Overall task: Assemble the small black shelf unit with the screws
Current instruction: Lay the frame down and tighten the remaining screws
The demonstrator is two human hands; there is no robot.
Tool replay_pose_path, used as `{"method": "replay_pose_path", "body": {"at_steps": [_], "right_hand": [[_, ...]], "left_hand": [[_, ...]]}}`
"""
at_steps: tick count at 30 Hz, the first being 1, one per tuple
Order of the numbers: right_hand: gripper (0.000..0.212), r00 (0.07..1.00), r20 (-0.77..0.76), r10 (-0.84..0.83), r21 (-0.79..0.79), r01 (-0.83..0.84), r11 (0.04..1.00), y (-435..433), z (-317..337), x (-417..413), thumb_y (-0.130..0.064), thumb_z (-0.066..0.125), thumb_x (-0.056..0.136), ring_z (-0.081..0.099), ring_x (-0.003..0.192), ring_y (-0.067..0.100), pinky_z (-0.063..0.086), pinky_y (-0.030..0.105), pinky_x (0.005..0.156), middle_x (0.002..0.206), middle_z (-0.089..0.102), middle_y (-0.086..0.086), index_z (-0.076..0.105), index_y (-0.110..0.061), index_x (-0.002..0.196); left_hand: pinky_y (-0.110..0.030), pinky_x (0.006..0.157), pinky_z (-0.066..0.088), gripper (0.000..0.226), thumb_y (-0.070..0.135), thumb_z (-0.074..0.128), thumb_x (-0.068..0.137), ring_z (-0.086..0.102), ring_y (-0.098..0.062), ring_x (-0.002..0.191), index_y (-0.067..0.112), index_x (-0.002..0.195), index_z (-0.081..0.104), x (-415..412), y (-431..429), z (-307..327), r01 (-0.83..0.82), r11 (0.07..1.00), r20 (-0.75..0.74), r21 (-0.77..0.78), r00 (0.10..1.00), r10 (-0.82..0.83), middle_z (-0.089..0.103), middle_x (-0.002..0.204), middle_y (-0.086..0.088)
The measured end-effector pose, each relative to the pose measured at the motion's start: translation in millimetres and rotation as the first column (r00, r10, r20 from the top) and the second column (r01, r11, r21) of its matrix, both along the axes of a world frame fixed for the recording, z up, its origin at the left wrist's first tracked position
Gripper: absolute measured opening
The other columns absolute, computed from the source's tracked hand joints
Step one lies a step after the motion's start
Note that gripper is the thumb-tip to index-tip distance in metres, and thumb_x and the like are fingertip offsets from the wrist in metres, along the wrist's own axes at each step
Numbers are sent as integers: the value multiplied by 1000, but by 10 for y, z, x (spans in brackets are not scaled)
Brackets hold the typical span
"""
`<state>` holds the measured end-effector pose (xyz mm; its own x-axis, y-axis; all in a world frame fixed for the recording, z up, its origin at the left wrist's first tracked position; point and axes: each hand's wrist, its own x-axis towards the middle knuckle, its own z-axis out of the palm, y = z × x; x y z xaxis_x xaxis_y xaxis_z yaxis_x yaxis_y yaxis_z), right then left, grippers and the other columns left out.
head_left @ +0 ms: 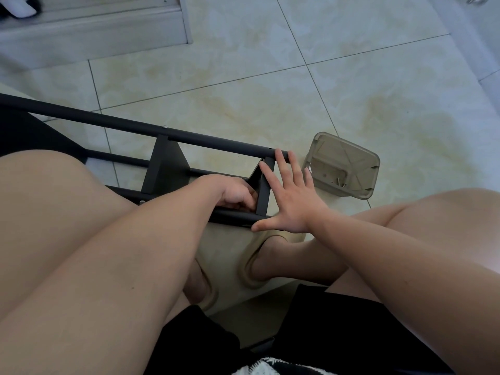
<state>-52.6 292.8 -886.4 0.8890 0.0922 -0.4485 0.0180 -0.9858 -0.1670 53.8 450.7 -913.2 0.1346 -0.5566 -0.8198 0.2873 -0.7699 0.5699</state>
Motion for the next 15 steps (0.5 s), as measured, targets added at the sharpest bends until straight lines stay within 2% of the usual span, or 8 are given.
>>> {"method": "replay_pose_path", "body": {"at_steps": [3, 5, 7, 10, 13, 15], "right_hand": [[138, 1000, 1, 1, 0, -1, 1000, -2, 1, 4, -107, 29, 51, -39, 146, 32, 2, 69, 119, 149, -53, -1, -23, -34, 156], [137, 1000, 0, 1, -2, -1, 1000, -2, 2, 3, -107, 28, 51, -39, 146, 32, 2, 69, 119, 150, -53, -1, -23, -34, 156], [137, 1000, -2, -1, -2, 1, 1000, -4, 6, 2, -107, 29, 51, -39, 146, 32, 2, 69, 119, 151, -53, -1, -22, -34, 156], [138, 1000, -11, -2, -5, 2, 1000, -2, 14, 4, -106, 30, 51, -39, 146, 32, 2, 69, 119, 150, -53, -1, -22, -34, 156], [138, 1000, -17, -1, -11, 0, 1000, 3, 25, 6, -106, 30, 52, -40, 145, 32, 2, 69, 119, 150, -53, 0, -22, -34, 156], [138, 1000, -22, -1, -9, 0, 1000, 1, 31, 5, -106, 30, 52, -40, 146, 32, 2, 69, 119, 149, -54, -1, -23, -34, 156]], "left_hand": [[-26, 73, 50, 25, 2, 62, 87, 62, -20, 75, -4, 111, 69, 3, -1, 29, -7, 1000, -3, 30, 1000, 7, 65, 91, -13], [-30, 81, 51, 31, 7, 64, 87, 65, -21, 80, -5, 115, 69, 7, 0, 42, -8, 998, 15, 61, 1000, 7, 70, 92, -11], [-33, 84, 52, 28, 9, 65, 88, 66, -24, 82, -3, 112, 71, 9, 0, 62, -1, 997, 0, 74, 1000, 1, 72, 90, -10], [-31, 78, 53, 23, 8, 64, 88, 68, -22, 75, 0, 107, 72, 3, 5, 80, 7, 997, -39, 79, 999, -4, 73, 81, -8], [-25, 73, 54, 25, 4, 62, 87, 68, -18, 73, -2, 110, 71, 12, -1, 57, 0, 999, -25, 48, 1000, 1, 72, 83, -7], [-25, 74, 53, 18, 0, 60, 87, 65, -18, 76, 4, 100, 71, 8, -2, 50, -19, 1000, -46, 15, 999, 19, 69, 87, -9]]}}
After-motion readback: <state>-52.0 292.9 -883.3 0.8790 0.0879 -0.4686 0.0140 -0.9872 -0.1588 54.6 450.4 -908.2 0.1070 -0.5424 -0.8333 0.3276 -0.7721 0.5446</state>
